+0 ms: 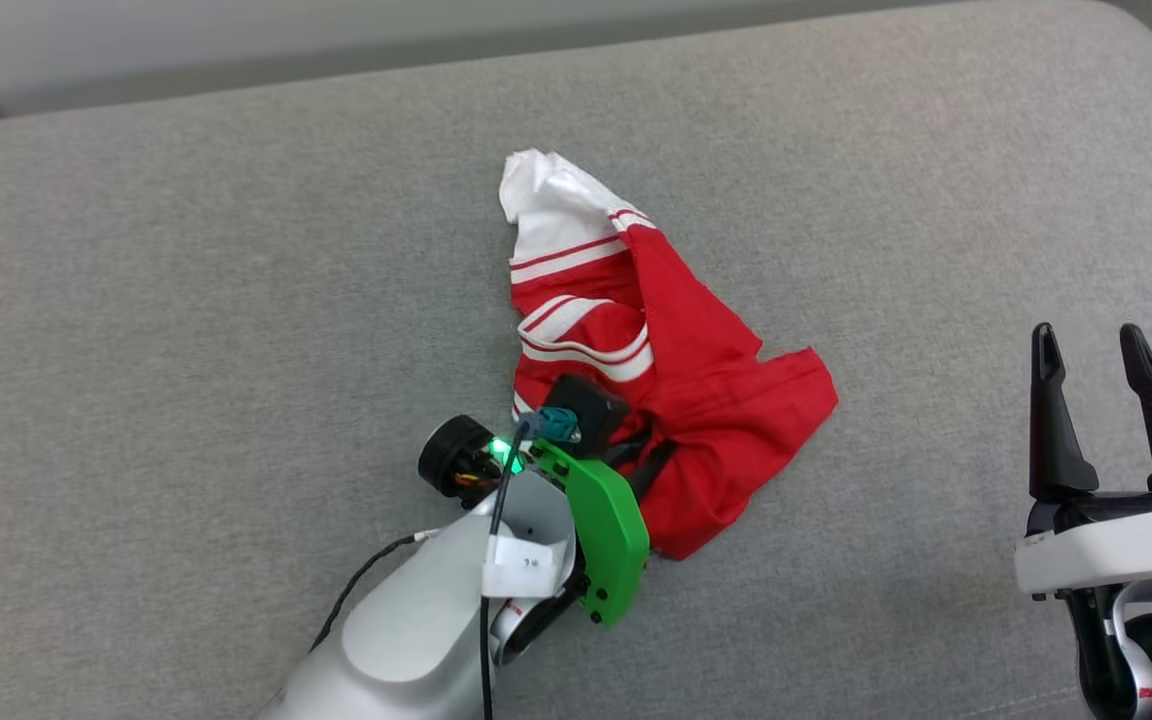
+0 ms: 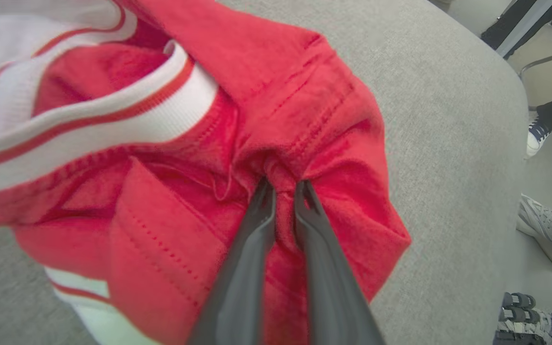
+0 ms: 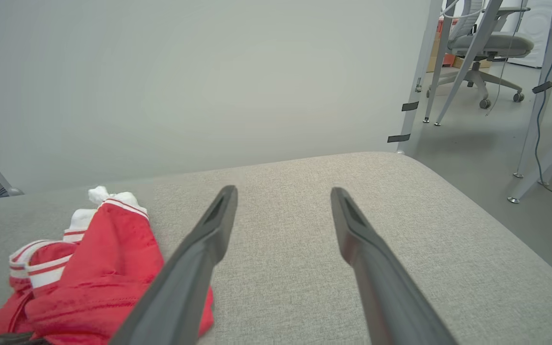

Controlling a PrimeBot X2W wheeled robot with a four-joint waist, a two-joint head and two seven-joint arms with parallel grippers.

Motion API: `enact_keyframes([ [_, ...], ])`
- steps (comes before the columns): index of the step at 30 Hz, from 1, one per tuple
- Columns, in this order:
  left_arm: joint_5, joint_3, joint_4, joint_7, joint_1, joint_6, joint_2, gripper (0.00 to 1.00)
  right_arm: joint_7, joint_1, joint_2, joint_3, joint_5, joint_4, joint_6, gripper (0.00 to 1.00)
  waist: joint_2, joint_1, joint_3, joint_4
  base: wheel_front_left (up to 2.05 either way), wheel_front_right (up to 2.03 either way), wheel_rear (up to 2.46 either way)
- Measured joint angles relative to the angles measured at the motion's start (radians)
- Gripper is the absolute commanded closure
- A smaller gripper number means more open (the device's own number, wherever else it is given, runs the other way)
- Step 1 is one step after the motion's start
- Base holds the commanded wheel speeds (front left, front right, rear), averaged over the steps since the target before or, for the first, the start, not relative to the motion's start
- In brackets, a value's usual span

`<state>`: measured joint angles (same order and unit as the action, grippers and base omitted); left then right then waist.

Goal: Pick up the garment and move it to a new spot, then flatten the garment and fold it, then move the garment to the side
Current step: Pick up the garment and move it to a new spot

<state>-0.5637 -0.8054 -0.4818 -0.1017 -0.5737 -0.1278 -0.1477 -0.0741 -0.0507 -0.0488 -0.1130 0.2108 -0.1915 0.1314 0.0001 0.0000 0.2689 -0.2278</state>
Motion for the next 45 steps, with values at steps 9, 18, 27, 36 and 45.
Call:
enact_keyframes([
  [9, 0.035, -0.023, -0.007, 0.173, 0.009, 0.019, 0.001, 0.00, -0.011, -0.010, 0.000, 0.004, -0.008, 0.032, 0.000, 0.00, 0.0000, 0.0000, 0.014, -0.026, 0.00, 0.00, 0.00],
  [18, 0.054, 0.058, 0.077, 0.345, 0.063, 0.109, 0.001, 0.00, 0.028, 0.025, 0.000, 0.005, -0.053, 0.025, 0.000, 0.00, 0.0000, 0.0000, -0.069, 0.029, 0.00, 0.00, 0.00],
  [27, 0.089, 0.267, 0.213, 0.358, 0.177, 0.245, -0.035, 0.00, 0.075, 0.067, 0.000, 0.011, -0.081, -0.005, 0.000, 0.00, 0.0000, 0.0000, -0.149, 0.148, 0.00, 0.00, 0.00],
  [36, 0.126, 0.420, 0.279, 0.358, 0.293, 0.291, -0.085, 0.00, 0.088, 0.101, 0.000, 0.012, -0.111, -0.009, 0.000, 0.00, 0.0000, 0.0000, -0.188, 0.210, 0.00, 0.00, 0.00],
  [45, 0.143, 0.462, 0.298, 0.358, 0.388, 0.289, -0.102, 0.00, 0.089, 0.125, 0.000, 0.010, -0.112, -0.015, 0.000, 0.00, 0.0000, 0.0000, -0.214, 0.219, 0.00, 0.00, 0.00],
])
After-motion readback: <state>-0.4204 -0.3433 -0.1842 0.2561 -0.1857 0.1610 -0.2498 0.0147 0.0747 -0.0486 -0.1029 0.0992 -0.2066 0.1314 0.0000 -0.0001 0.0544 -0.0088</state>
